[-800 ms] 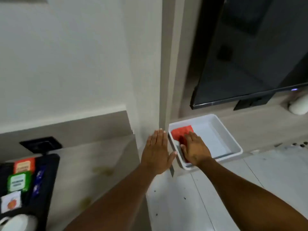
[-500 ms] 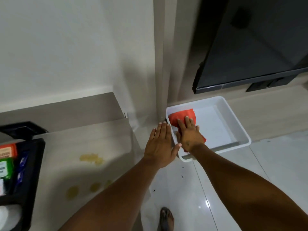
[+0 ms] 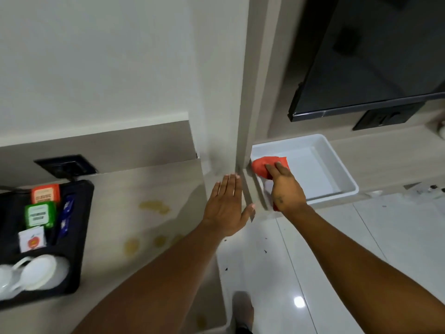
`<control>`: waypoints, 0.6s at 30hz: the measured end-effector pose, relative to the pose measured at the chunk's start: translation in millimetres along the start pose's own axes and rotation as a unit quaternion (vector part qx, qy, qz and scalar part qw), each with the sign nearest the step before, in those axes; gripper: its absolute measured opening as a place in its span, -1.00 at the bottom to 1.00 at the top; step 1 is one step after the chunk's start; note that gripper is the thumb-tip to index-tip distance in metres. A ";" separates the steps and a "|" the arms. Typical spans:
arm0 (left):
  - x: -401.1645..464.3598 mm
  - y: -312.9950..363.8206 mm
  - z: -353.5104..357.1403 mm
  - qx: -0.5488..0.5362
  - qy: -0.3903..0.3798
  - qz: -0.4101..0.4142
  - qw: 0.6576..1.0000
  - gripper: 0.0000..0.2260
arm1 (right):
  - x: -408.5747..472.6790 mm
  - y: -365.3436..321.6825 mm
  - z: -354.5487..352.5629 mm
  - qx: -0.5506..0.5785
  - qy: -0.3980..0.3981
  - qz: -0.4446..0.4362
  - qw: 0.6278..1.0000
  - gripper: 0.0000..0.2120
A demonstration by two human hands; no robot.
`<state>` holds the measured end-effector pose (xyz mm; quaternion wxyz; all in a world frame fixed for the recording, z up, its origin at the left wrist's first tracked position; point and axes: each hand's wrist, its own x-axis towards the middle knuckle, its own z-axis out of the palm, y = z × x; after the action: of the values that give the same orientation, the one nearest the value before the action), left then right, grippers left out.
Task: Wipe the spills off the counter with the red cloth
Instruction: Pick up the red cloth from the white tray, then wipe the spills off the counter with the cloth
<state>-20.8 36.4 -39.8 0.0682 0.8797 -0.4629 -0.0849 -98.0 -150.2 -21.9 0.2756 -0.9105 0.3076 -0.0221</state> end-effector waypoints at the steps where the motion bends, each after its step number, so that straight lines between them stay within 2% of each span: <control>1: -17.7 -5.2 -1.8 0.006 0.002 -0.001 1.000 -0.23 | -18.9 -10.0 6.5 -0.020 -0.002 0.014 1.000 -0.28; 4: -76.3 -23.0 -2.7 0.007 0.013 -0.010 1.000 -0.23 | -82.6 -42.3 29.8 -0.073 -0.007 0.022 0.997 0.10; 6: -120.8 -39.0 -1.4 0.000 0.013 -0.024 1.000 -0.23 | -129.7 -64.1 52.0 -0.033 -0.013 0.031 0.999 0.13; 8: -163.9 -56.3 2.4 0.005 0.013 -0.036 0.999 -0.23 | -175.1 -82.2 79.7 0.011 -0.018 0.036 0.999 -0.07; 10: -210.0 -77.7 7.4 0.009 0.016 -0.053 0.998 -0.22 | -215.7 -105.0 108.4 0.105 -0.026 0.046 0.993 -0.44; 11: -232.4 -88.8 10.1 0.009 0.014 -0.061 0.998 -0.22 | -231.3 -115.4 120.8 0.143 -0.028 0.061 0.987 -0.55; 12: -255.1 -101.2 14.0 0.011 0.013 -0.068 0.998 -0.22 | -244.3 -123.4 133.2 0.143 -0.033 0.077 0.986 -0.58; 14: -291.5 -125.3 23.5 0.009 0.004 -0.079 0.997 -0.22 | -263.0 -130.5 151.7 0.064 -0.057 0.086 0.993 -0.52; 16: -320.0 -150.5 31.2 0.009 -0.011 -0.096 0.995 -0.22 | -278.4 -136.5 166.0 -0.043 -0.054 0.058 0.996 -0.46; 18: -338.6 -170.8 37.7 0.018 -0.023 -0.108 0.994 -0.21 | -286.9 -138.8 171.4 -0.096 -0.017 0.016 0.995 -0.53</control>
<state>-80.4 410.5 -81.2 0.0318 0.9232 -0.3685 -0.1039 -218.4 189.1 -58.5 0.1920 -0.9279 0.3184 0.0278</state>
